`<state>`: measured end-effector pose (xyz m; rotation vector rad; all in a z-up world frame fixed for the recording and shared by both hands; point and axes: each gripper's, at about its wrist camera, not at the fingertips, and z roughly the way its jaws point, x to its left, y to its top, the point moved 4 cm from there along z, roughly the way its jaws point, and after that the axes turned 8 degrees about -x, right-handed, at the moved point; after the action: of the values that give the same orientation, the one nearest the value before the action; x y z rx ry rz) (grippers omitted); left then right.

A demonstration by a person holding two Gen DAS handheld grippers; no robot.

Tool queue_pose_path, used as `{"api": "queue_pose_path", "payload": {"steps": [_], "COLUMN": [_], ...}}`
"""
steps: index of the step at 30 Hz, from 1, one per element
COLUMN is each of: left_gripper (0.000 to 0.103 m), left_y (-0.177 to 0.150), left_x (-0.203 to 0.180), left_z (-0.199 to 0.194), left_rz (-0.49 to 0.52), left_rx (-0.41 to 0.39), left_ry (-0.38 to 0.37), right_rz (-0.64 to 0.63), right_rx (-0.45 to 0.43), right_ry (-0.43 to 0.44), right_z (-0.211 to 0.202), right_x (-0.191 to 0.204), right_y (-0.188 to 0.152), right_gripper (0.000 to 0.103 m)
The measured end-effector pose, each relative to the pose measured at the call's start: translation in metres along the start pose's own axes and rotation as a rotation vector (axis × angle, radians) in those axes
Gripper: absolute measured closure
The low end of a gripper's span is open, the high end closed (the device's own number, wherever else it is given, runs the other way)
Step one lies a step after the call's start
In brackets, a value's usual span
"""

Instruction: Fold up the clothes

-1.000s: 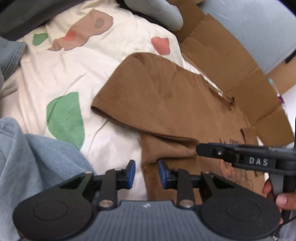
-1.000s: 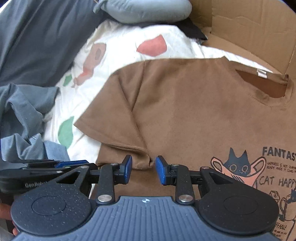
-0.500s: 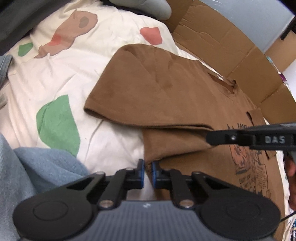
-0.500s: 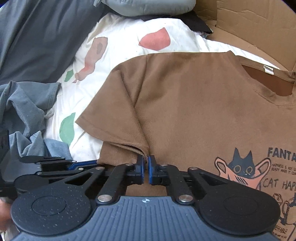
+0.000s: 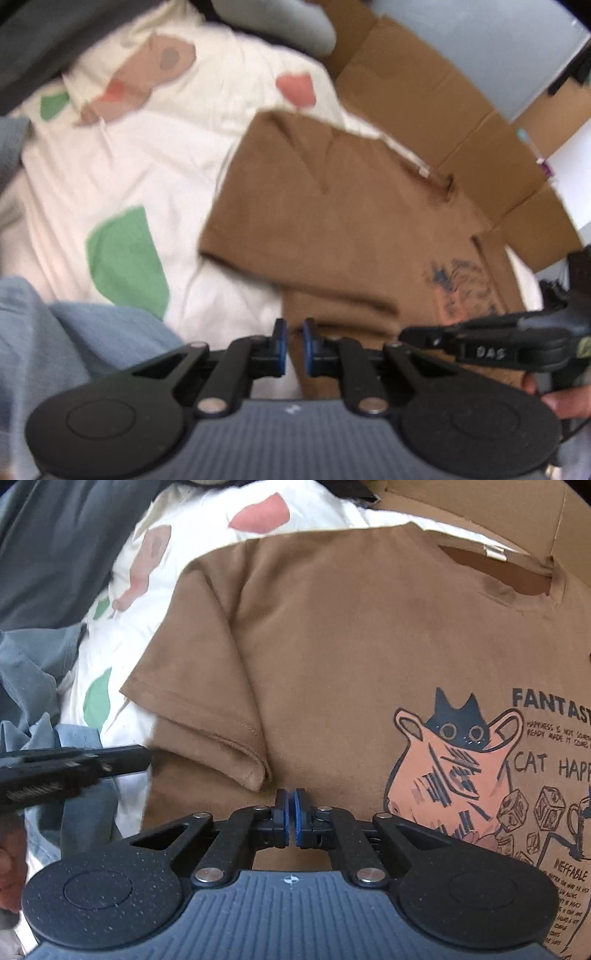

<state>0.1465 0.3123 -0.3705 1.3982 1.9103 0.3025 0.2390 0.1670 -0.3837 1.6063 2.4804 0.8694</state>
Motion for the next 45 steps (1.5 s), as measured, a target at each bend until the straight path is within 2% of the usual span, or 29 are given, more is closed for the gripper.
{"api": "queue_pose_path", "payload": {"steps": [3,7,11,19,21,23,24,28,29,32,39,45], "left_gripper": [0.089,0.089,0.089,0.085,0.085,0.095,0.098,0.099,0.099,0.099,0.099,0.099], "left_y": [0.013,0.024,0.031,0.033,0.032,0.031,0.032,0.037,0.04,0.051,0.069,0.078], "left_x": [0.01,0.023,0.028,0.039,0.038,0.035,0.034,0.029,0.028,0.021,-0.004,-0.017], "left_z": [-0.008,-0.004,0.006,0.018,0.023,0.024,0.024,0.015,0.013,0.005,-0.004,-0.01], "left_rz": [-0.036,-0.071,-0.074,-0.104,-0.11,-0.108,-0.106,-0.115,-0.12,-0.136,-0.15,-0.165], "left_rx": [-0.042,-0.077,-0.079,-0.069,-0.062,-0.06,-0.062,-0.081,-0.084,-0.1,-0.114,-0.12], "left_ry": [0.01,0.062,0.116,0.154,0.136,0.127,0.126,0.089,0.078,0.034,-0.067,-0.129], "right_rz": [-0.011,-0.036,-0.074,-0.125,-0.145,-0.16,-0.166,-0.2,-0.212,-0.269,-0.319,-0.356], "right_rx": [-0.023,-0.054,-0.079,-0.114,-0.118,-0.123,-0.126,-0.14,-0.145,-0.174,-0.218,-0.245], "right_ry": [0.007,0.019,0.041,0.07,0.073,0.081,0.083,0.096,0.098,0.099,0.122,0.094], "right_z": [-0.007,-0.017,-0.024,-0.029,-0.027,-0.026,-0.025,-0.021,-0.02,-0.018,-0.012,-0.004], "right_x": [0.002,0.009,0.021,0.041,0.046,0.052,0.055,0.066,0.069,0.081,0.103,0.112], "right_y": [0.001,0.005,0.011,0.019,0.021,0.022,0.024,0.031,0.033,0.038,0.055,0.065], "right_gripper": [0.099,0.099,0.098,0.096,0.09,0.08,0.08,0.076,0.069,0.063,0.062,0.062]}}
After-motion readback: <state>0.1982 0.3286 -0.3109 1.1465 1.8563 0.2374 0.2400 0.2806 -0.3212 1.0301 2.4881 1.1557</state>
